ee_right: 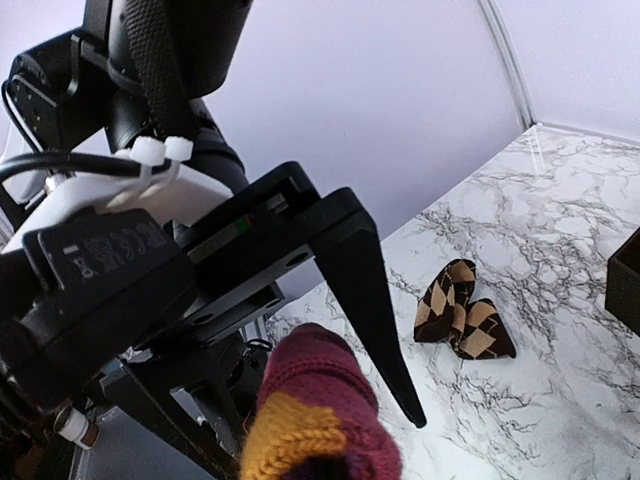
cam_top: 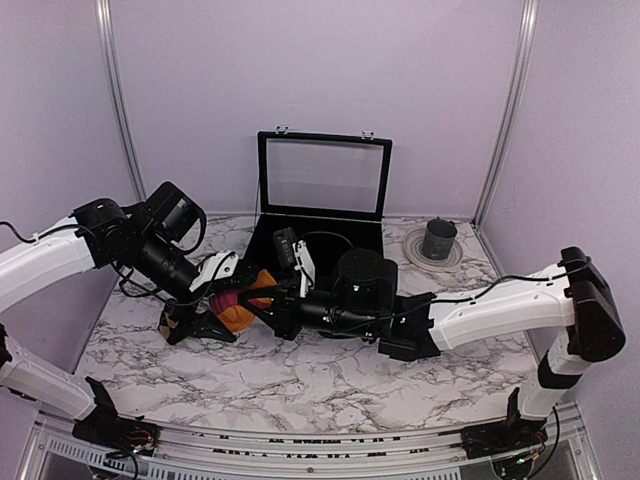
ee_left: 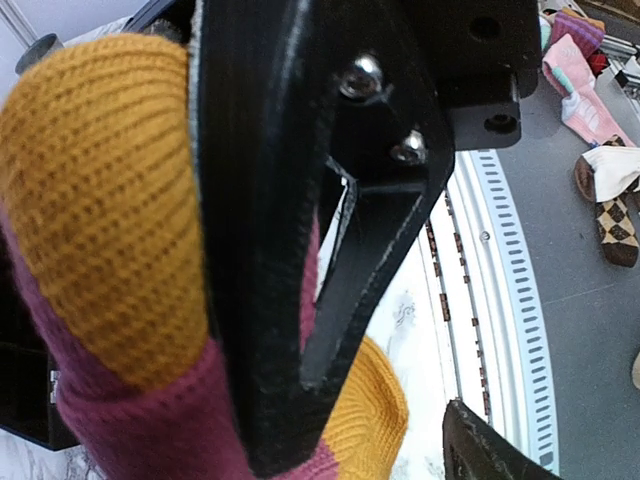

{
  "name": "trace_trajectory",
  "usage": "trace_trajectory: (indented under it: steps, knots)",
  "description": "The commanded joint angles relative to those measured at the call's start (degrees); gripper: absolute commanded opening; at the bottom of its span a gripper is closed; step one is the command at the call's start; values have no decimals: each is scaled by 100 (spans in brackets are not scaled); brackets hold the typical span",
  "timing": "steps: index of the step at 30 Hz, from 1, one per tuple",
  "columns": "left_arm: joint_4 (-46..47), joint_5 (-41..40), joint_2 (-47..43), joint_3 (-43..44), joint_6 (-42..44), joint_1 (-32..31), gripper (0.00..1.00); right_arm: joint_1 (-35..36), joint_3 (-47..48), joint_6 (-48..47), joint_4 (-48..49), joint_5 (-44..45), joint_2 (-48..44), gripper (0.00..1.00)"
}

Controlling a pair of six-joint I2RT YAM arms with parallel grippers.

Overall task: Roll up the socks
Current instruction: Roll the sock at the center of the board.

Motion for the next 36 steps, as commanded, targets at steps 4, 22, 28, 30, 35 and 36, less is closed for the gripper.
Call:
trace_trajectory:
  steps: [4,22,28,30,35,36]
  knots:
    - [791,-985,-660,-225,-147,-74,71,-25,-120,1093,760,368,64,0]
    - [2012,-3213,-763,-1035,402,-453,56,127,496,3063,809,890,754,0]
    - [2615,-3981,-677,-1314,746,-569,44,126,614,3419,901,806,992,0]
    - [2859,-4249,-653,-1441,891,-612,29,126,687,3514,823,754,1051,0]
    - [3172,-4635,-638,-1698,1146,-655,8,85,667,3591,484,821,1020,17]
    - [3065,-4535,-645,-1664,1051,-649,0,70,616,3554,454,858,969,24]
